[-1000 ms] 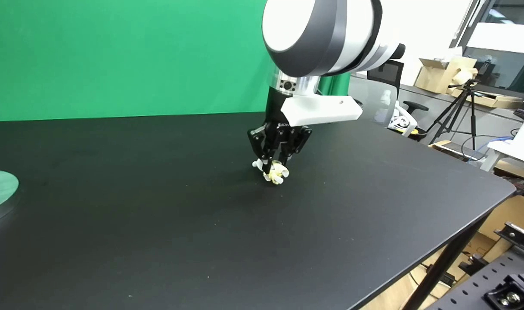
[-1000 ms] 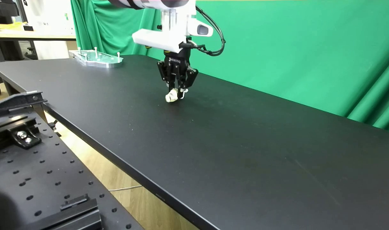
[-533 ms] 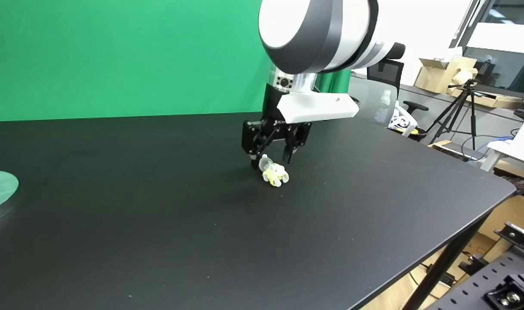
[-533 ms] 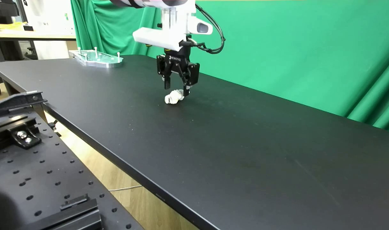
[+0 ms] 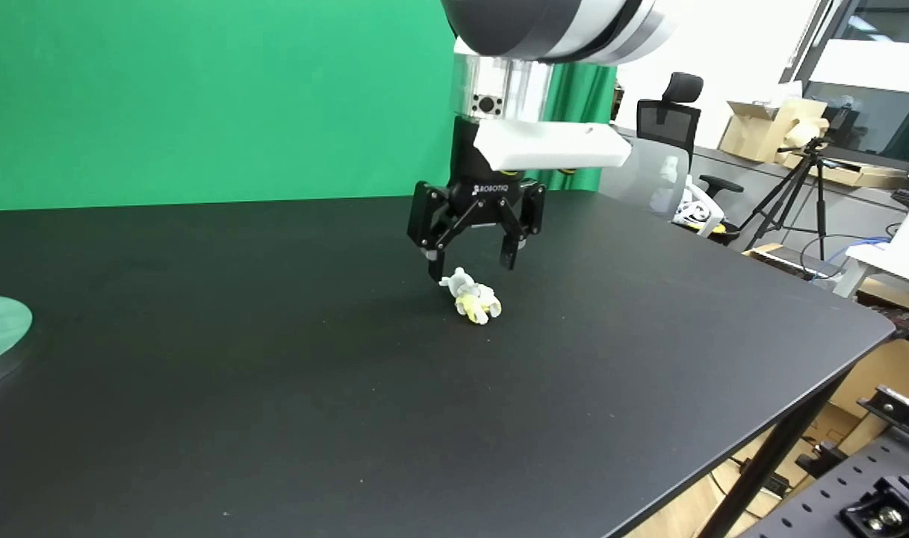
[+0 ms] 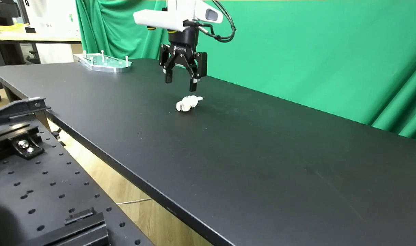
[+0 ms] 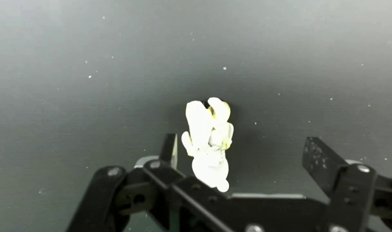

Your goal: Move the white object to the left

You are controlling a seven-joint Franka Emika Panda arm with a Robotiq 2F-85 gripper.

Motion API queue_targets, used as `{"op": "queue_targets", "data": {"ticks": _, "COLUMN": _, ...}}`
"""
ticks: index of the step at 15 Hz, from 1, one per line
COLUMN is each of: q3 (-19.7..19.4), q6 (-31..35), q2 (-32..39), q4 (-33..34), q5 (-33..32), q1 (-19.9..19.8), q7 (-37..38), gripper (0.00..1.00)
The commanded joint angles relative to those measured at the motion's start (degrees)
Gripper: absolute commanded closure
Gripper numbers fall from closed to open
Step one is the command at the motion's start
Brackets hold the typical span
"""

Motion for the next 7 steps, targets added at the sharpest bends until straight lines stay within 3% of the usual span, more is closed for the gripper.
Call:
{"op": "queue_targets", "data": {"ticks": 1, "q3": -0.4, "q6": -5.7, "q2": -5.9, "q4": -1.6, "q5": -4.5, "q1": 0.5, "q7": 8.2, "gripper": 0.00}}
{"op": "queue_targets", "data": {"ticks": 7, "q3": 0.8, "q6": -9.0, "q2": -10.3, "q4": -3.0, "q5": -8.7, "q1": -1.1, "q7": 16.7, "gripper": 0.00}}
